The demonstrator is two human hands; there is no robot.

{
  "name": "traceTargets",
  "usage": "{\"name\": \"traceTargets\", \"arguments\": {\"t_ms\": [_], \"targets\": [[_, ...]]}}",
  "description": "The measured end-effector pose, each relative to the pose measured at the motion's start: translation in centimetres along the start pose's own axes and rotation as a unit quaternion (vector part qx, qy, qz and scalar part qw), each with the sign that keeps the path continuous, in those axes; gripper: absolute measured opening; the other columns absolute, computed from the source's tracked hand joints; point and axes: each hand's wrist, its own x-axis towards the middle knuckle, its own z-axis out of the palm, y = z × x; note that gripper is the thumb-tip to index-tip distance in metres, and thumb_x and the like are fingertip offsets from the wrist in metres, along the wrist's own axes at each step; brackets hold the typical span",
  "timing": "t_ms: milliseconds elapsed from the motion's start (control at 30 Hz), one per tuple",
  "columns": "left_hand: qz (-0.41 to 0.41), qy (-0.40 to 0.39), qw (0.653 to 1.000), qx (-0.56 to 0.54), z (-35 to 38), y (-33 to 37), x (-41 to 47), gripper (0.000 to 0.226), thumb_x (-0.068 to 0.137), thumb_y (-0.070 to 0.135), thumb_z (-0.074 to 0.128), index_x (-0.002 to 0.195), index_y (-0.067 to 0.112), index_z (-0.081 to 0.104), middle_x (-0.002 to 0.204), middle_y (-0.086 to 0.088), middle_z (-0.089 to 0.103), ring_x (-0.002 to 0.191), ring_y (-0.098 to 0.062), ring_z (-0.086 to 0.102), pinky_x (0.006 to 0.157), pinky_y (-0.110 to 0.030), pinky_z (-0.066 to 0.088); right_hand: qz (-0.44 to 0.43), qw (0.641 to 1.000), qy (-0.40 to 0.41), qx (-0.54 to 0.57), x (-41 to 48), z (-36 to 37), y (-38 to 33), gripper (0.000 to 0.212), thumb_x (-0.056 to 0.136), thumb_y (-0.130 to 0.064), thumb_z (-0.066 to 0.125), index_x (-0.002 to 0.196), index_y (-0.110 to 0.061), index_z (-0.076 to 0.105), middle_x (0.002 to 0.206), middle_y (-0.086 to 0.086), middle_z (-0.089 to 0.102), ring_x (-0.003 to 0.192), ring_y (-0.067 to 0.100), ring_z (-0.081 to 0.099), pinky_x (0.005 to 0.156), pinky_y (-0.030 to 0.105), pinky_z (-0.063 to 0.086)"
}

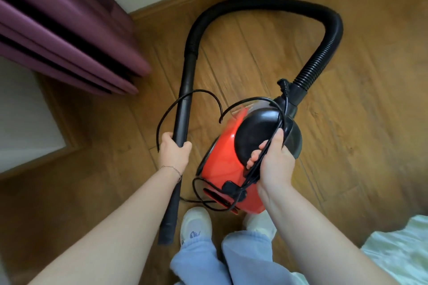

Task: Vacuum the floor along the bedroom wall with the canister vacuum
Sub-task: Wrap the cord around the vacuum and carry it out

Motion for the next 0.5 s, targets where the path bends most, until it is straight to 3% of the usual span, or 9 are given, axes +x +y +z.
{"name": "traceTargets", "arguments": {"t_ms": [100, 233, 367, 500], "targets": [[0.015, 0.027, 0.997, 0.068, -2.8, 1.1, -2.9, 0.051, 0.087, 0.024, 0.056, 0.132, 0.011, 0.037, 0.116, -0.014, 0.058, 0.095, -0.031, 0.058, 0.081, -0.037, 0.050, -0.007, 1.000, 0.016, -0.001, -2.6, -1.1, -2.5, 0.046, 0.096, -0.049, 0.041, 0.071, -0.011, 0.047, 0.049, 0.007, 0.044, 0.041, 0.020, 0.039, 0.043, 0.026, 0.039], [0.073, -0.009, 0.993, 0.088, -6.5, 4.5, -9.3, 0.055, 0.087, 0.026, 0.056, 0.137, 0.022, 0.034, 0.118, -0.009, 0.057, 0.094, -0.028, 0.059, 0.081, -0.037, 0.051, -0.006, 0.999, 0.040, 0.018, -7.3, -2.8, -7.4, 0.046, 0.095, -0.050, 0.042, 0.070, -0.012, 0.047, 0.045, 0.006, 0.044, 0.038, 0.018, 0.039, 0.042, 0.027, 0.038], [0.116, -0.032, 0.992, 0.047, -10.0, 10.0, -17.6, 0.065, 0.085, 0.024, 0.054, 0.143, 0.035, 0.027, 0.127, 0.003, 0.052, 0.098, -0.021, 0.058, 0.085, -0.041, 0.052, -0.011, 0.998, 0.055, 0.038, -12.7, -4.5, -13.4, 0.046, 0.096, -0.050, 0.040, 0.070, -0.012, 0.046, 0.043, 0.004, 0.043, 0.037, 0.020, 0.038, 0.045, 0.029, 0.037], [0.166, -0.054, 0.985, 0.008, -13.0, 17.1, -25.9, 0.071, 0.082, 0.025, 0.054, 0.143, 0.045, 0.022, 0.115, 0.009, 0.052, 0.088, -0.014, 0.059, 0.080, -0.037, 0.054, -0.051, 0.995, 0.068, 0.046, -18.9, -6.6, -20.2, 0.043, 0.098, -0.047, 0.038, 0.076, -0.011, 0.045, 0.042, 0.006, 0.043, 0.037, 0.021, 0.037, 0.044, 0.030, 0.036]]}}
